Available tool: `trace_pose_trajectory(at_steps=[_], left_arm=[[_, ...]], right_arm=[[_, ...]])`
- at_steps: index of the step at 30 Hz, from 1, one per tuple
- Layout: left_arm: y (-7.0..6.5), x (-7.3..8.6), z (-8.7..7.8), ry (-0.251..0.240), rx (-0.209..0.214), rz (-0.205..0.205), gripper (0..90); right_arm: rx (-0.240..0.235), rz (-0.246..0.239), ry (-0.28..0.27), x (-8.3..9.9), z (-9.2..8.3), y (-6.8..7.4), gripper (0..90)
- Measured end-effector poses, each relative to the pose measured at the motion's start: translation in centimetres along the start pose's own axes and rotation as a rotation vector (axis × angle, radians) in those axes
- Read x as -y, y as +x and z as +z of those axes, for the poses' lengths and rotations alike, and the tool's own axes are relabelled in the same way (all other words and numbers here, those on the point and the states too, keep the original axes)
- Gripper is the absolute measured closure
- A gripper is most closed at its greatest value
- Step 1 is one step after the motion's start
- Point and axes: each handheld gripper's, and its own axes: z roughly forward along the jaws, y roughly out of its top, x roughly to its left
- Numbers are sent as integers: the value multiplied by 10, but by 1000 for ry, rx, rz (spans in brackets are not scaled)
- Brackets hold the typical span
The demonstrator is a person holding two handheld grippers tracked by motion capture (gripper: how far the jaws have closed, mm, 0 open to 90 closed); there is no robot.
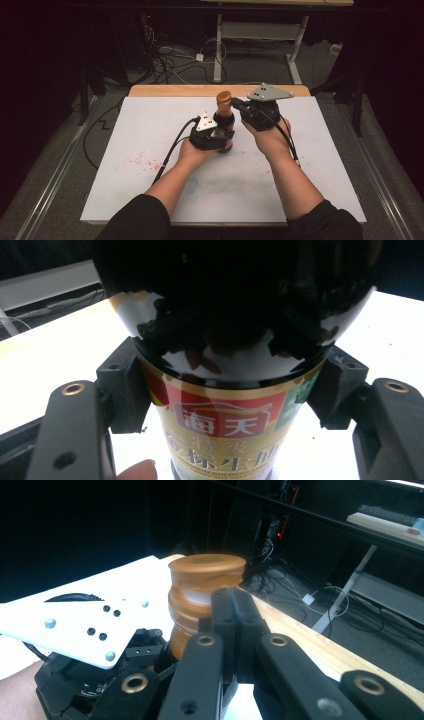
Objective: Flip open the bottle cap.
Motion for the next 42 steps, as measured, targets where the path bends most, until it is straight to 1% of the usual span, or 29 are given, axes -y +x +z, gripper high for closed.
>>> trace_pose_trajectory(at_steps=[16, 24, 34, 37, 40, 42], left_arm=[[0, 0, 0, 4, 0, 4, 287], [1, 0, 0, 2, 2, -2, 287], [0, 0, 0, -1, 2, -5, 287], [0, 0, 0, -2, 2, -7, 287], [1, 0, 0, 0, 0, -9, 287], [1, -1, 0, 2, -1, -10, 287]], right_arm=[[0, -3, -9, -5, 0, 0, 900], [-4, 9, -16, -5, 1, -2, 900], [-2, 8, -24, -8, 1, -1, 900], [1, 6, -22, -10, 2, -1, 900], [4, -16, -15, -13, 3, 1, 900], [6, -18, -16, -15, 4, 1, 900]])
